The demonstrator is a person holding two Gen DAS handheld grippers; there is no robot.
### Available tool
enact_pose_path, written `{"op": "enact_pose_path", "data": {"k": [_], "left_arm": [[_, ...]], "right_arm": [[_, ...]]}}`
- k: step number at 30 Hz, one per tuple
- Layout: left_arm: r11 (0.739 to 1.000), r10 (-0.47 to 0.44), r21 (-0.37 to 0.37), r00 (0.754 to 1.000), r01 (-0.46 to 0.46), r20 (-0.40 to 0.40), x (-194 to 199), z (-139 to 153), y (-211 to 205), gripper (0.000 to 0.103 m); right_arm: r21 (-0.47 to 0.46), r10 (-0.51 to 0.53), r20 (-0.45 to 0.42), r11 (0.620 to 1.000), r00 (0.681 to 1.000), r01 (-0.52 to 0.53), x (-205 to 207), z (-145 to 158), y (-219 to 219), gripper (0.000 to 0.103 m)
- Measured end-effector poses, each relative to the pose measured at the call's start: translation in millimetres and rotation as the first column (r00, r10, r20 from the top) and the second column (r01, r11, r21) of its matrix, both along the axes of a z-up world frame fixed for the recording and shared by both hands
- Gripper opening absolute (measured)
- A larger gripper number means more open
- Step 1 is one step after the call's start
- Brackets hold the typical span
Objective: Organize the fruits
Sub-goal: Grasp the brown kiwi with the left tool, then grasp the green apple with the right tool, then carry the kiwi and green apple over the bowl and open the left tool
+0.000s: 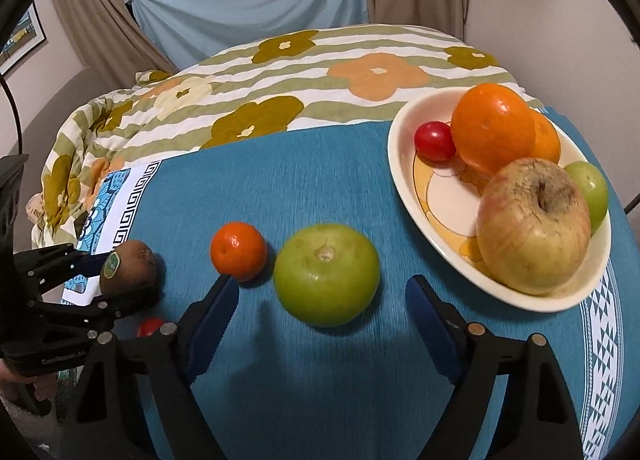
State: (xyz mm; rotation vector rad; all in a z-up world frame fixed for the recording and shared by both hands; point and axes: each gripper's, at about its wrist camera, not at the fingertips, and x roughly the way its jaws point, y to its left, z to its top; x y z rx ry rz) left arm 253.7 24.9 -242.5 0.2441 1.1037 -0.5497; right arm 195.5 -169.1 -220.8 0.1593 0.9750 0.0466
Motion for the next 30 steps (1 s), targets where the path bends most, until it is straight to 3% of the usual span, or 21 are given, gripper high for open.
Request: {"op": "enact_pose_path", "data": {"k": [9,13,20,30], "left_arm": [[0.999,0.047,-0.003,0.999,-0.047,-0.007,-0.8,1.0,9.4,0.054],[0.998,0.064,-0.005,0.998,-0.064,-0.005,-2.7,3.2,13.6,0.054],[0.995,0.094,-0.016,0.995,-0.094,0.019,-8.7,19.6,14.0,0.054],[0.987,0.157,-0.045,0.986,-0.154,0.064,-22.0,62.8,-0.5,0.054]], "right_arm": [[-0.023,0.038,-0.008,0.999,0.999,-0.038,7.7,-4.6,1.7,0.070],[-0.037,0.059,-0.025,0.998,0.998,-0.060,8.2,-6.9,2.1,0.050],[-0.022,0.074,-0.005,0.997,0.997,-0.074,3.6,4.2,-0.5,0.050],[0.006,0.109,0.041,0.994,0.993,-0.109,-12.0,42.3,-13.3,0.050]]}}
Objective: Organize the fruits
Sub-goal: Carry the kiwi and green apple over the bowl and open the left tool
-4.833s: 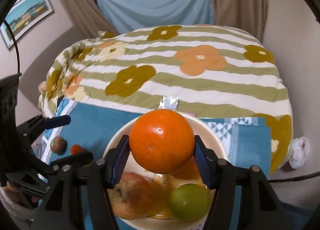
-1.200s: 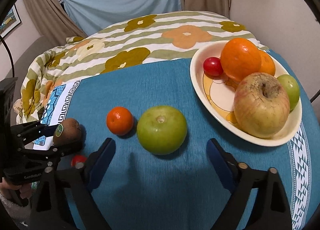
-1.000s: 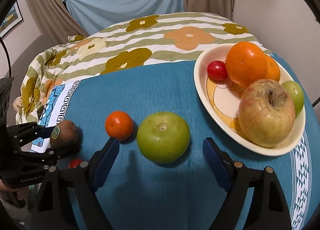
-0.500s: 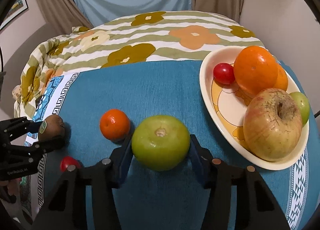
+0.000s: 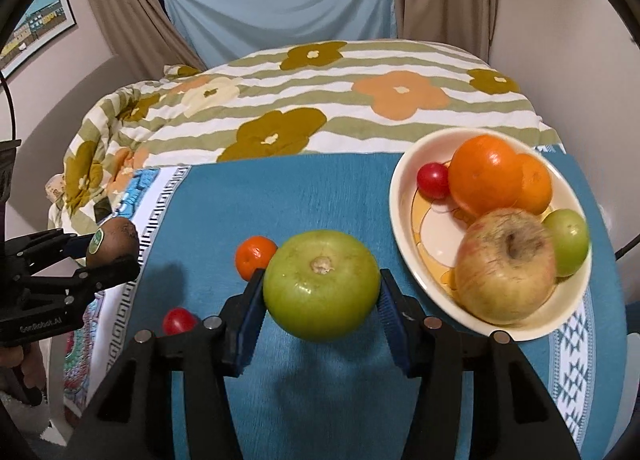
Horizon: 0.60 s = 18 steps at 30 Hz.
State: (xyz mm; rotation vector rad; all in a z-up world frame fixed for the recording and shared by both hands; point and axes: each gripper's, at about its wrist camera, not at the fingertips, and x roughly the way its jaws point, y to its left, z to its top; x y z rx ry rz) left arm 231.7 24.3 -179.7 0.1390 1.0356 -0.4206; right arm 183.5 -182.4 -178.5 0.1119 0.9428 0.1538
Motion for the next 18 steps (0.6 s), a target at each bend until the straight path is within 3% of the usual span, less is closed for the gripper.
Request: {"op": "enact_pose_path", "data": {"k": [11,18], "left_arm": [[0.999,0.015,-0.047,0.998,-0.012,0.063,-8.4,49.0,-65.1,0.054],[0.996,0.022,-0.084,0.996,-0.015,0.084,-4.1,59.8,-119.4,0.054]], "right_arm": [[0.012,0.005,0.044,1.000,0.999,-0.006,-17.5,41.6,-54.8,0.050],[0.009,-0.002,0.066,1.000,0.998,0.002,-16.4,57.3,-103.1,0.050]]}}
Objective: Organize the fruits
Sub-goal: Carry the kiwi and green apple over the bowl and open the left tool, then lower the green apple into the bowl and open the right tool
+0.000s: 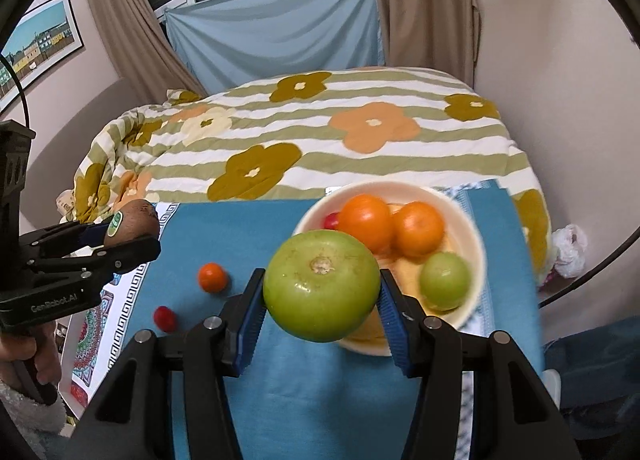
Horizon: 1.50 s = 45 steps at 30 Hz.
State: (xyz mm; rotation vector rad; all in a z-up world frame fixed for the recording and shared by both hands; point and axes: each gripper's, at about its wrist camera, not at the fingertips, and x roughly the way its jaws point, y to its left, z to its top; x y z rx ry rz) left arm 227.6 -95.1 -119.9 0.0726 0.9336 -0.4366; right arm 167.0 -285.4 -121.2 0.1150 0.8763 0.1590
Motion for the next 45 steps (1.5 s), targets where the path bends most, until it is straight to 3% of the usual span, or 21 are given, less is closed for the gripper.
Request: {"op": "enact_pose_path", "data": {"k": [8,18,29,38,41,43,45], "left_arm": [[0.999,0.039,-0.016,0.999,-0.040,-0.015,8.5,-11.3,-56.6,0.054],[0.991,0.130,-0.010,0.990,-0.131,-0.048,24.6,-40.3,-95.7,0.054],[0.977,0.208,-0.016,0.972,-0.211,-0.110,41.8,-76.2,-101.8,0.054],[0.978,0.199,-0.044,0.971,-0.206,-0.133,47.5,-87.8,-101.9,0.054],[0.977,0.201,-0.054,0.973,-0.208,-0.116,47.7,-84.0,-103.0,0.066],[0.975,0.210,-0.054,0.972,-0.216,-0.101,46.4,-79.1,-102.1,0.099],[0.973,0.215,-0.074,0.974,-0.220,-0.076,41.5,-70.5,-99.2,0.102]], "right_arm": [[-0.001,0.016,-0.007,1.000,1.000,-0.016,12.9,-2.8,-56.5,0.050],[0.007,0.087,-0.015,0.996,0.996,-0.087,33.4,-17.3,-98.5,0.050],[0.017,0.147,-0.027,0.989,0.989,-0.147,49.8,-35.0,-109.4,0.050],[0.021,0.154,-0.040,0.988,0.987,-0.153,52.2,-42.6,-113.6,0.050],[0.023,0.149,-0.043,0.989,0.988,-0.148,52.0,-44.2,-116.0,0.050],[0.029,0.145,-0.044,0.989,0.988,-0.144,51.6,-44.4,-118.2,0.050],[0.029,0.143,-0.040,0.989,0.989,-0.142,51.0,-42.8,-118.9,0.050]]}}
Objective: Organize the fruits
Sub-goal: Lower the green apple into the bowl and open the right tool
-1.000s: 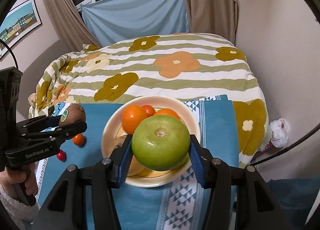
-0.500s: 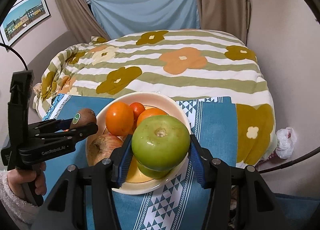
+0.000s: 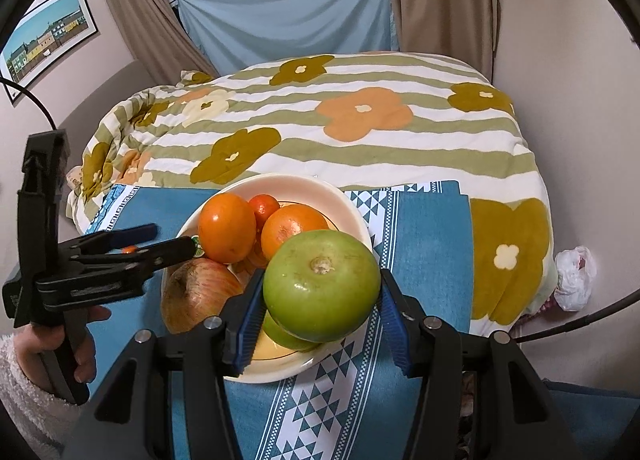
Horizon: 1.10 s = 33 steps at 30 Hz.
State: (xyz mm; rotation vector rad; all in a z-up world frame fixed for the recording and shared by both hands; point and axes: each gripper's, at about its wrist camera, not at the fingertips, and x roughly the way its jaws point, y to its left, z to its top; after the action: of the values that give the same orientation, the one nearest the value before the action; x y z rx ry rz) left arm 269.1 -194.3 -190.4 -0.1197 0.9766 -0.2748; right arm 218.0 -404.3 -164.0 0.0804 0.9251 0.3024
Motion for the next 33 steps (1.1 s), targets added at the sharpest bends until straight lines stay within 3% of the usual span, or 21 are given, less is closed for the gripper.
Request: {"op": "enact_pose_path", "data": {"k": [16,26,33], "left_arm": [[0.997,0.049,0.056,0.998,-0.051,0.029,-38.4,34.8,31.8,0.102],[0.990,0.125,0.069,0.992,-0.125,0.006,-65.4,27.0,50.8,0.102],[0.990,0.131,0.062,0.991,-0.130,-0.012,-69.0,15.7,46.3,0.102]], "right_arm": [[0.007,0.021,0.039,1.000,0.999,-0.021,5.0,9.6,-0.5,0.050],[-0.019,0.060,0.031,0.998,0.998,-0.059,22.8,-15.3,2.2,0.050],[-0.003,0.060,0.000,0.998,0.998,-0.060,33.6,-27.1,2.3,0.050]]}}
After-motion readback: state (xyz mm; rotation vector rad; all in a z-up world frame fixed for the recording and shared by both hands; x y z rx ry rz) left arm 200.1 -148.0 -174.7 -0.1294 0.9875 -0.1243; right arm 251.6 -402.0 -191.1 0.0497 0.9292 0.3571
